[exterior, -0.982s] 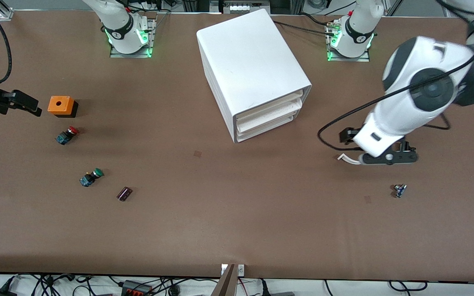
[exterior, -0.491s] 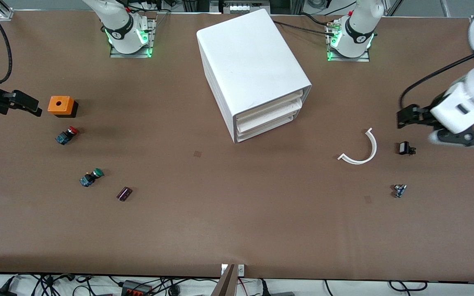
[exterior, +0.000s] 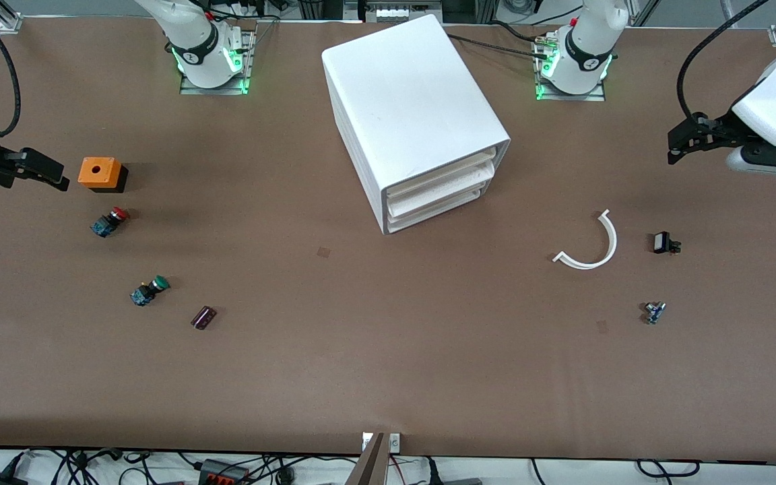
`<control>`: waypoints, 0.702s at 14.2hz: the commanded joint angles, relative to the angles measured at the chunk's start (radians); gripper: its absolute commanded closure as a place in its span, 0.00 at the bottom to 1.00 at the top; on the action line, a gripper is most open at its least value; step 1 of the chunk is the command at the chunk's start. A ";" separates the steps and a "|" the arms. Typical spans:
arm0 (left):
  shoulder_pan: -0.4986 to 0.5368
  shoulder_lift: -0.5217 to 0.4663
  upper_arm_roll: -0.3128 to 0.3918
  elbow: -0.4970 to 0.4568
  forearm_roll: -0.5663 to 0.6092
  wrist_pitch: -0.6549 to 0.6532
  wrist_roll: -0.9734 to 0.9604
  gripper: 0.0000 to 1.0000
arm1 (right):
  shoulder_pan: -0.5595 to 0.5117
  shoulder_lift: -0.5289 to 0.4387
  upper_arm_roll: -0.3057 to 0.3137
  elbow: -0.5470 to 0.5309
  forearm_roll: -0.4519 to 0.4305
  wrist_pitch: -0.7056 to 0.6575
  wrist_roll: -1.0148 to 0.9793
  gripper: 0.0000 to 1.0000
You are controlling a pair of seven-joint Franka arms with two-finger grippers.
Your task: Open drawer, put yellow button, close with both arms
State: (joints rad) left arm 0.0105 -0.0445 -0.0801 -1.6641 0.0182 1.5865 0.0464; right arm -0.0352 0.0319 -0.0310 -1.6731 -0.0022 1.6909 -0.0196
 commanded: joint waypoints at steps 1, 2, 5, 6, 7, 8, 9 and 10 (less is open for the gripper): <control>-0.003 0.001 0.002 -0.003 -0.020 0.010 0.013 0.00 | -0.003 -0.013 0.010 -0.008 -0.012 0.010 -0.019 0.00; 0.000 0.003 0.000 -0.003 -0.020 0.012 0.013 0.00 | -0.003 -0.015 0.010 -0.008 -0.012 0.009 -0.019 0.00; 0.003 0.003 0.000 -0.003 -0.020 0.010 0.013 0.00 | -0.002 -0.017 0.010 -0.008 -0.010 0.009 -0.019 0.00; 0.000 0.003 0.000 -0.002 -0.020 0.010 0.013 0.00 | -0.002 -0.017 0.010 -0.008 -0.010 0.007 -0.020 0.00; -0.001 0.005 0.000 -0.002 -0.018 0.010 0.013 0.00 | -0.002 -0.017 0.010 -0.008 -0.010 0.006 -0.020 0.00; -0.001 0.005 0.000 -0.002 -0.018 0.010 0.013 0.00 | -0.002 -0.017 0.010 -0.008 -0.010 0.000 -0.022 0.00; -0.001 0.005 -0.001 -0.002 -0.018 0.010 0.013 0.00 | 0.000 -0.017 0.011 -0.008 -0.010 -0.007 -0.023 0.00; -0.001 0.005 -0.001 -0.002 -0.018 0.010 0.013 0.00 | 0.001 -0.015 0.011 -0.008 -0.009 -0.007 -0.023 0.00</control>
State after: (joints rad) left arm 0.0104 -0.0398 -0.0813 -1.6656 0.0177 1.5880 0.0464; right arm -0.0343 0.0306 -0.0267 -1.6730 -0.0023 1.6911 -0.0251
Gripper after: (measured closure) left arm 0.000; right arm 0.000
